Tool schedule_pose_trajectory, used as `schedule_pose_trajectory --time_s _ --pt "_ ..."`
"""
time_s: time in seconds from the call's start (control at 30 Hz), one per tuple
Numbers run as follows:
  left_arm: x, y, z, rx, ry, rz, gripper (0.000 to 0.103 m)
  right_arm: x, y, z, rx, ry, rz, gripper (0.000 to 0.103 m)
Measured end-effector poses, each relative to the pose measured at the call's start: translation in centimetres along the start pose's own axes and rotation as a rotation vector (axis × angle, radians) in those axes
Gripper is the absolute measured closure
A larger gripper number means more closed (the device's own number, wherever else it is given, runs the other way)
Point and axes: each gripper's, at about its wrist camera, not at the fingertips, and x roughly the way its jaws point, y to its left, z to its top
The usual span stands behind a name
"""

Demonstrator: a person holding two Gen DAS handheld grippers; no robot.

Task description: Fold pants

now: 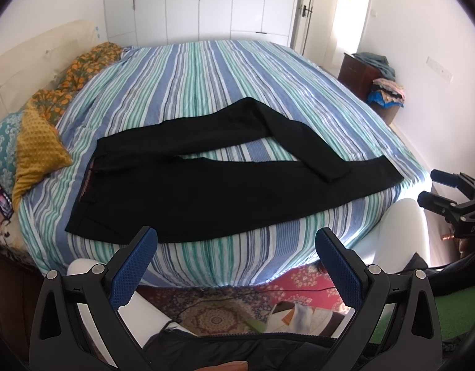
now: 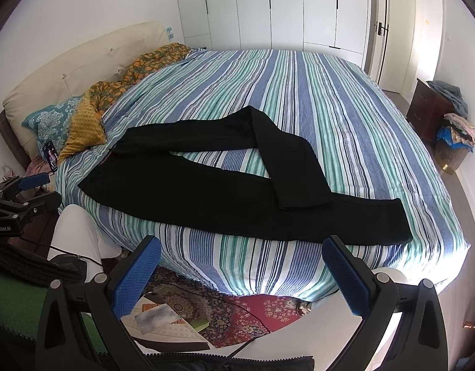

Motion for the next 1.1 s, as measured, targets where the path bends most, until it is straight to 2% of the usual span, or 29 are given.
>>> schedule_pose_trajectory --time_s 0.93,1.1 --pt "0.4 0.6 -0.2 -0.008 0.02 -0.001 0.001 0.8 -0.3 -0.2 0.005 0.014 0.005 0.0" --pt "0.6 1.6 0.3 -0.019 -0.002 0.042 0.001 0.8 -0.3 -0.1 0.005 0.005 0.007 0.0"
